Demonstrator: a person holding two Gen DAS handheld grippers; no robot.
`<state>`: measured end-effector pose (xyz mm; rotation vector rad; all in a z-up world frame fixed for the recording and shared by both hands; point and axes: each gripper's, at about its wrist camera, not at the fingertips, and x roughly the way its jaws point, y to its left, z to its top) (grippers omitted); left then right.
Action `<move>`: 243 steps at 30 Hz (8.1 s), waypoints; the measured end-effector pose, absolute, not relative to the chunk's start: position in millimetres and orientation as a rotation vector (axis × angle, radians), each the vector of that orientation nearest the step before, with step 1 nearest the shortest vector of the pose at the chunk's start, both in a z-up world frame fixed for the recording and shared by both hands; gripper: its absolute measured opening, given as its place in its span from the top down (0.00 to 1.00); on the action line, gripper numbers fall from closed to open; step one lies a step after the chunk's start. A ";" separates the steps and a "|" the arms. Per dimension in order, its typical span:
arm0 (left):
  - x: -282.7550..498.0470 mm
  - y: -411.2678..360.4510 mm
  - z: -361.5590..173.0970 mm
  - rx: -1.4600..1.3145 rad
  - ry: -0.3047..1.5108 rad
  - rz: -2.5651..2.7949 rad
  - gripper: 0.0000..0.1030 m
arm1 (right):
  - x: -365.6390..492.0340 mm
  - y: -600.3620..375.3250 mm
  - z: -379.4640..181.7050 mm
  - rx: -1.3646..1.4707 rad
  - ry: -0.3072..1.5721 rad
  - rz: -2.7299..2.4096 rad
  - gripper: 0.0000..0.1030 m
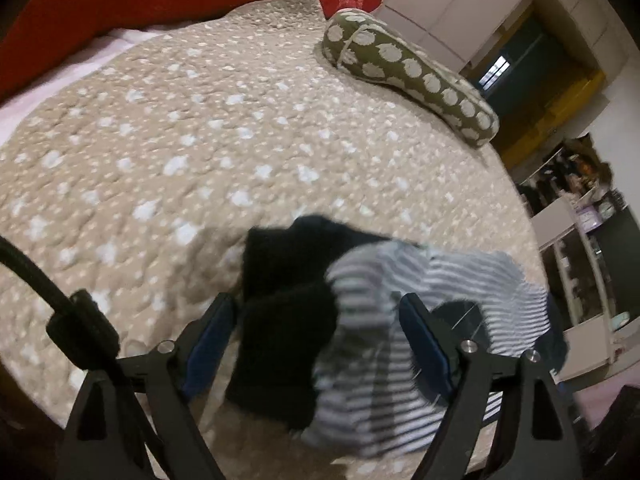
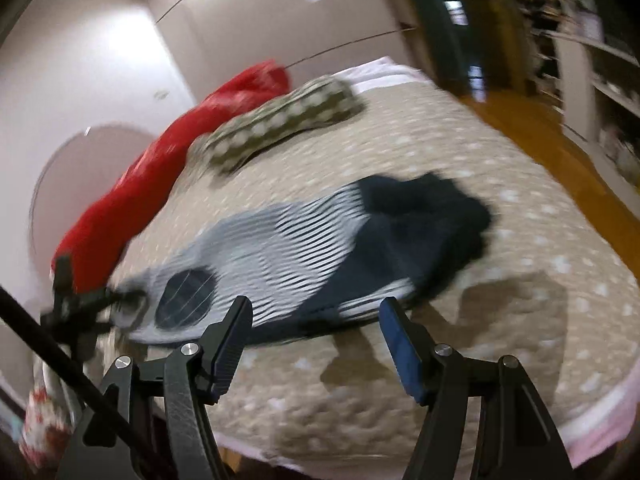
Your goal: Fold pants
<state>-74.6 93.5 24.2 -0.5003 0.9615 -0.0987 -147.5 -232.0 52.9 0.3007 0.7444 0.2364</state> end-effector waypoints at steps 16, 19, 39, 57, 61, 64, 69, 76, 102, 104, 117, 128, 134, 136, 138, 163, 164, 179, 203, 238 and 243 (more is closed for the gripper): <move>-57.2 130.6 5.5 -0.834 1.020 -0.273 0.69 | -114.7 24.0 8.2 -0.329 0.693 0.581 0.32; -53.5 127.7 5.5 -0.837 1.019 -0.297 0.58 | -110.1 29.5 2.5 -0.346 0.675 0.561 0.32; -25.1 -54.7 96.7 -0.387 1.018 -0.458 0.70 | -116.3 -132.2 41.8 0.131 0.606 0.304 0.91; -66.3 -49.2 51.5 -0.344 1.101 -0.387 0.51 | -93.3 -207.2 70.4 0.541 0.618 0.374 0.60; -71.5 -56.8 43.1 -0.288 1.090 -0.370 0.51 | -57.6 -193.9 41.6 0.599 0.751 0.423 0.60; -76.5 -60.0 44.1 -0.257 1.074 -0.376 0.51 | -49.3 -201.8 10.2 0.636 0.835 0.324 0.66; -90.5 -64.4 42.5 -0.227 1.035 -0.370 0.51 | -59.6 -203.4 31.6 0.530 0.819 0.263 0.65; -111.6 -51.1 35.3 -0.302 1.041 -0.330 0.48 | -36.5 -197.0 83.3 0.588 0.771 0.475 0.60; -116.1 -50.3 28.0 -0.338 1.057 -0.353 0.48 | -32.3 -212.5 27.8 0.543 0.917 0.339 0.50; -117.7 -50.8 34.5 -0.326 1.063 -0.362 0.48 | -50.2 -216.6 22.5 0.455 0.916 0.264 0.54; -70.4 -145.0 101.8 -0.141 1.033 -0.637 0.41 | -144.4 -328.9 19.0 0.688 0.696 0.070 0.31; 15.8 -307.8 66.2 0.081 1.266 -0.850 0.41 | -113.4 -328.9 10.7 0.702 0.704 0.124 0.29; 12.9 -331.9 51.1 0.211 1.282 -0.819 0.62 | -100.5 -323.6 6.9 0.686 0.680 0.136 0.70; 12.5 -322.5 54.0 0.195 1.276 -0.816 0.73 | -96.3 -324.9 6.7 0.735 0.680 0.159 0.81; 13.3 -302.8 63.7 0.120 1.260 -0.830 0.75 | -97.0 -318.9 16.3 0.719 0.654 0.172 0.83; -45.8 41.3 54.7 -0.599 1.032 -0.448 0.59 | -107.9 -107.6 57.6 0.168 0.806 0.624 0.51; -48.9 46.5 51.3 -0.619 1.026 -0.441 0.57 | -106.9 -117.3 61.8 0.185 0.797 0.610 0.51; -88.7 66.2 57.2 -0.562 0.964 -0.316 0.51 | 11.8 -92.5 46.8 0.265 0.958 0.427 0.76; -42.7 2.7 18.8 -0.751 1.076 -0.641 0.21 | 5.5 -219.0 0.7 0.797 0.902 0.495 0.26; 1.9 -59.4 51.3 -0.331 1.106 -0.503 0.57 | 56.1 -224.9 44.3 0.643 0.838 0.277 0.40; -33.7 -46.8 66.7 -0.339 1.049 -0.460 0.55 | 12.5 -201.4 49.9 0.447 0.797 0.217 0.37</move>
